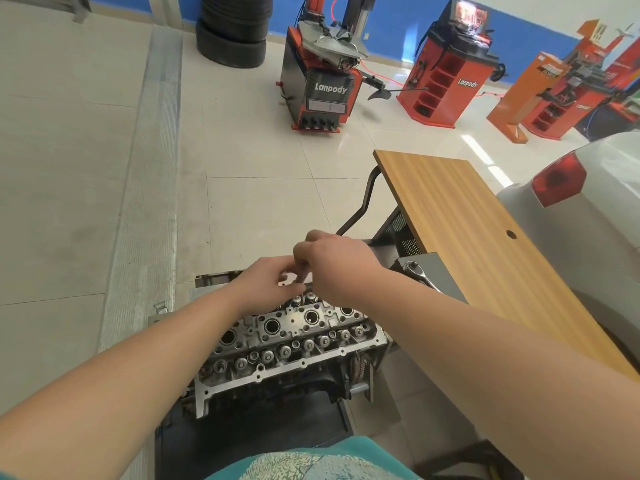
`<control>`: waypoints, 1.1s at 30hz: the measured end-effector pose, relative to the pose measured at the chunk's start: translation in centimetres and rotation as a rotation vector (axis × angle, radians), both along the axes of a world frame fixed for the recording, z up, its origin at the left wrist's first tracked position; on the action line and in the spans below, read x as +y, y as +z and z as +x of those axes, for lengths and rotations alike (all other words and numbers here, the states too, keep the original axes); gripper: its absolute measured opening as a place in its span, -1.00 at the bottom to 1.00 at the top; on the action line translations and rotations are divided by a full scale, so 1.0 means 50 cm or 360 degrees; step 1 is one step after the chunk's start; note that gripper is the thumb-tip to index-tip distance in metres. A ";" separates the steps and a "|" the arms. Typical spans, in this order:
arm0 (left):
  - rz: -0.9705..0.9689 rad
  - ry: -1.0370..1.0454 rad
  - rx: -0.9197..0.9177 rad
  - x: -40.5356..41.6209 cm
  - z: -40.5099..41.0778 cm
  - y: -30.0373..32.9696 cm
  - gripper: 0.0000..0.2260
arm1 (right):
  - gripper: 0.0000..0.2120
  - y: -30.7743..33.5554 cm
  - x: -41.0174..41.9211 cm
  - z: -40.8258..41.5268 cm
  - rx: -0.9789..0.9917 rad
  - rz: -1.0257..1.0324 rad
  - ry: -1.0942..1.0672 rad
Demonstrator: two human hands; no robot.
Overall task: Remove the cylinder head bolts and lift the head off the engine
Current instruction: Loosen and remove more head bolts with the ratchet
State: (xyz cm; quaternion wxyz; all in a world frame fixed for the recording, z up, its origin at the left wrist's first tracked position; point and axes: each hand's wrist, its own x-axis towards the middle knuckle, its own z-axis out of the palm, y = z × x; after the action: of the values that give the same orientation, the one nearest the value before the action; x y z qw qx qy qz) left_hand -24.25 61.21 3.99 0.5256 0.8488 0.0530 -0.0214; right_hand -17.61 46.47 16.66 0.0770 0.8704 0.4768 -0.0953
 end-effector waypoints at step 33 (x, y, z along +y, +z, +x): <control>-0.0070 0.0010 0.0061 0.011 0.017 0.021 -0.78 | -0.84 0.033 0.017 0.023 0.0150 0.0018 -0.0089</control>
State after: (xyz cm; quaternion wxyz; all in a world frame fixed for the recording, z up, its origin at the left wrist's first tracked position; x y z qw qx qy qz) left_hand -23.40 61.74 5.02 0.5432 0.8362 0.0651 -0.0372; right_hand -16.46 47.32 18.29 0.0467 0.8783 0.4561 -0.1357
